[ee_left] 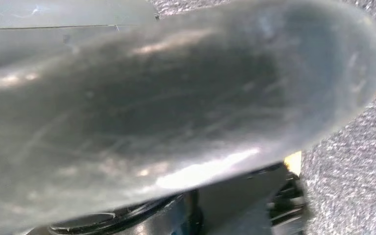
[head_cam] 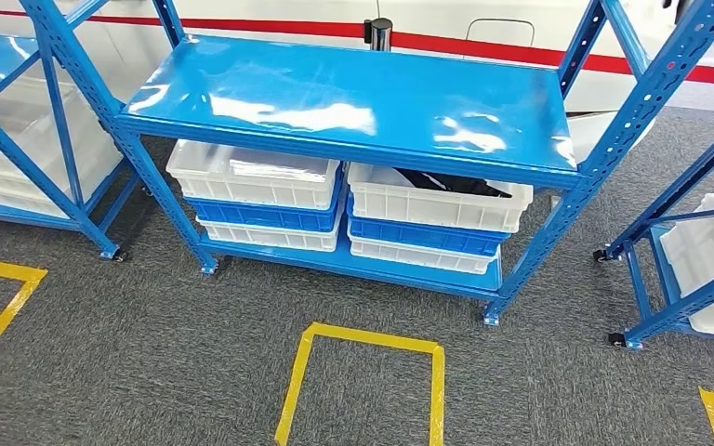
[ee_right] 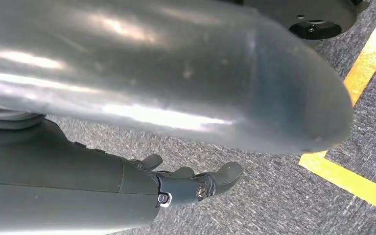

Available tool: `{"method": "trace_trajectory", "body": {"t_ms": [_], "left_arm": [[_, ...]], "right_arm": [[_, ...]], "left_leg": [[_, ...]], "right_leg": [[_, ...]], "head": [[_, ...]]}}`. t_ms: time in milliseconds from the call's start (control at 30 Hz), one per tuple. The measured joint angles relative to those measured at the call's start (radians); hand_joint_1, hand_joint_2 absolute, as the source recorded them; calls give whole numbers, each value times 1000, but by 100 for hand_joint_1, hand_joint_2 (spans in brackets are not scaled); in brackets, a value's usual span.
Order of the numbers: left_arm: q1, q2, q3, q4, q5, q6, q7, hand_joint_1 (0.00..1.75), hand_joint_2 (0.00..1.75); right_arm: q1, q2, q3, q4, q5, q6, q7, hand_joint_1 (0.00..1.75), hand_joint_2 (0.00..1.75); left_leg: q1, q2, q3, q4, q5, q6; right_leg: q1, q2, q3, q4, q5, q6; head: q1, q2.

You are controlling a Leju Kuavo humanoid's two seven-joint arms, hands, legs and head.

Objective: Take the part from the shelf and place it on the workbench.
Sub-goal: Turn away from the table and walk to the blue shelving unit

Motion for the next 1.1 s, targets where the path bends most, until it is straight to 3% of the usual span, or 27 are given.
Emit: {"method": "trace_trajectory", "body": {"t_ms": [67, 133, 233, 533, 967, 1100], "left_arm": [[-1, 1, 0, 0, 0, 0, -3, 0, 0], [-3, 0, 0, 0, 0, 0, -5, 0, 0], [-2, 0, 0, 0, 0, 0, -7, 0, 0], [-2, 0, 1, 0, 0, -4, -8, 0, 0], [-2, 1, 1, 0, -2, -19, -23, 0, 0], [-2, 1, 1, 0, -5, -18, -27, 0, 0]], "right_arm": [[0, 1, 0, 0, 0, 0, -1, 0, 0], [-1, 0, 1, 0, 1, 0, -2, 0, 0], [1, -2, 1, 0, 2, 0, -2, 0, 0], [1, -2, 2, 0, 5, 0, -2, 0, 0], [1, -2, 5, 0, 14, 0, -1, 0, 0], [1, -2, 6, 0, 18, 0, -1, 0, 0]], "left_leg": [[3, -4, 54, -128, 59, 2], [3, -8, 69, -172, 68, 5], [-1, -9, 66, -176, 71, 8], [-11, -8, 59, -174, 71, 22], [-7, -8, 59, -173, 71, 25], [-14, -8, 58, -174, 68, 37]], "right_leg": [[5, 9, 3, 3, -7, 8], [12, 12, -3, 7, -11, 9], [11, 12, -10, 2, -10, 4], [4, 12, -5, -4, -3, 18], [8, 12, -5, -5, -1, 21], [1, 12, -4, -5, 1, 32]], "head": [[0, 0], [1, 0], [2, 0], [1, 0], [1, 0], [0, 0]]}}
